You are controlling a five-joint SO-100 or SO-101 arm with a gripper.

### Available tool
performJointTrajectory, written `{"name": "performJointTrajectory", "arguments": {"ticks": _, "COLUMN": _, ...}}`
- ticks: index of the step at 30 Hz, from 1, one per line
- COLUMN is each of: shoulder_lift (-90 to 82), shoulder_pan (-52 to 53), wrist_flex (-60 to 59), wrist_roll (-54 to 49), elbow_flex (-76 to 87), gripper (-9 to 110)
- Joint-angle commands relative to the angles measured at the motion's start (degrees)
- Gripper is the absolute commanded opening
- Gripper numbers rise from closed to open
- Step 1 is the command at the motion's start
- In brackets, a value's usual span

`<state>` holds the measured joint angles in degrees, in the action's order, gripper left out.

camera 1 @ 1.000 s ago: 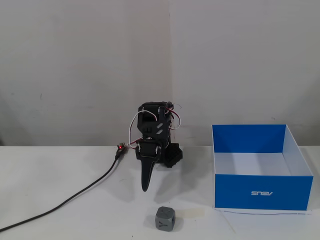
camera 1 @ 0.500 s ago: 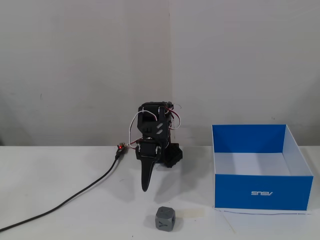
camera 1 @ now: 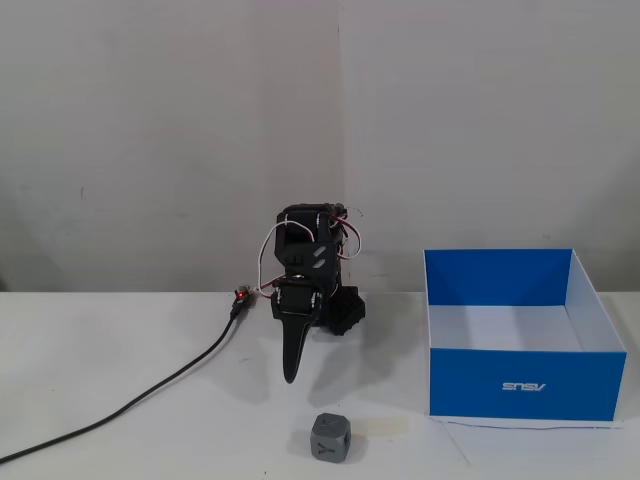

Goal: Pick the gray block and keep it in the box.

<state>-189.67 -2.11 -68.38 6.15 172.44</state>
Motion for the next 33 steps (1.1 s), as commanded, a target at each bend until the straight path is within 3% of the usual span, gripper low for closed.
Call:
{"name": "performJointTrajectory", "arguments": {"ticks": 1, "shoulder_lift": -6.8, "shoulder_pan": 0.0, "wrist_flex": -0.2, "wrist_roll": 0.4, "elbow_flex": 0.5, "gripper": 0}}
{"name": "performJointTrajectory", "arguments": {"ticks": 33, "shoulder_lift": -4.8, "shoulder_pan": -3.1, "wrist_flex": 2.1, "wrist_roll": 1.1, "elbow_flex": -2.5, "gripper": 0}}
